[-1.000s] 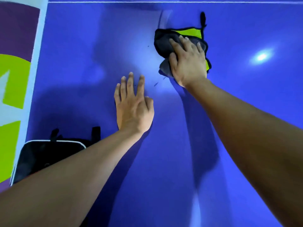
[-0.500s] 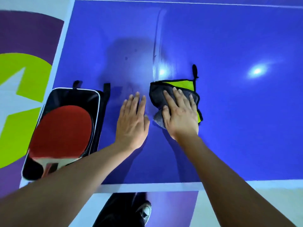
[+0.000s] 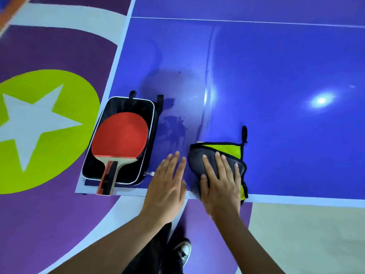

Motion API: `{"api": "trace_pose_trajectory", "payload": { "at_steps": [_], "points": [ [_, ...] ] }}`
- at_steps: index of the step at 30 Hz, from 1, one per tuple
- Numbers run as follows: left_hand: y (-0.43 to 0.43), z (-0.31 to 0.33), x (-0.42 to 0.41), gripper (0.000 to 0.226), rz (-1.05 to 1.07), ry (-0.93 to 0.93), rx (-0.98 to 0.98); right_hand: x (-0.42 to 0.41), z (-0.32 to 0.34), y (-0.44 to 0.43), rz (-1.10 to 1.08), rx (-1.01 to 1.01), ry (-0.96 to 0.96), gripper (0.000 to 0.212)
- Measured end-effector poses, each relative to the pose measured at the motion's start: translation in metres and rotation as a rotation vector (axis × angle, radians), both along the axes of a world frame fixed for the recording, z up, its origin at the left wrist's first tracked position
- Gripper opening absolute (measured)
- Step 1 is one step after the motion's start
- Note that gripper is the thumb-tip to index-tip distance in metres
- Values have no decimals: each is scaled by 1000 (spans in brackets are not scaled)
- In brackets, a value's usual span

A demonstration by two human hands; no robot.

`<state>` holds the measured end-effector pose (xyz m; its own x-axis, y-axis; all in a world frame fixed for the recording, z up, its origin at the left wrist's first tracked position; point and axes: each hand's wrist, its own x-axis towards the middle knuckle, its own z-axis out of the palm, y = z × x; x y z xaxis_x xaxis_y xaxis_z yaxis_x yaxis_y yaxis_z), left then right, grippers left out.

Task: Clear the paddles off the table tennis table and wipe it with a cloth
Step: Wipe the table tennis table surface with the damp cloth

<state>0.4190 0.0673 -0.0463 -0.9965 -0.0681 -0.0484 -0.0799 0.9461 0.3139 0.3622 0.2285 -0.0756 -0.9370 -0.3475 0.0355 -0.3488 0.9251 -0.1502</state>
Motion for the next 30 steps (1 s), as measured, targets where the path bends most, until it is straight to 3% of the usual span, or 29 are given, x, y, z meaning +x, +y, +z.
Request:
{"api": "trace_pose_trajectory", "payload": {
  "at_steps": [8,15,24,30],
  "points": [
    [-56,26,-58,53,-39,63,-54,-50,0,-48,19,-11,2,54],
    [-121,37,-162,46,-39,50,-140,-138,-4,-96,-7,-5,3,57],
    [-223,7,-292,47,34,28,-146,-296,-9,-160,-55,15,-58,63],
    [-262,-19,-361,59,-50,34,-171,-408,-8,-198,-90,-37,-29,60]
  ]
}}
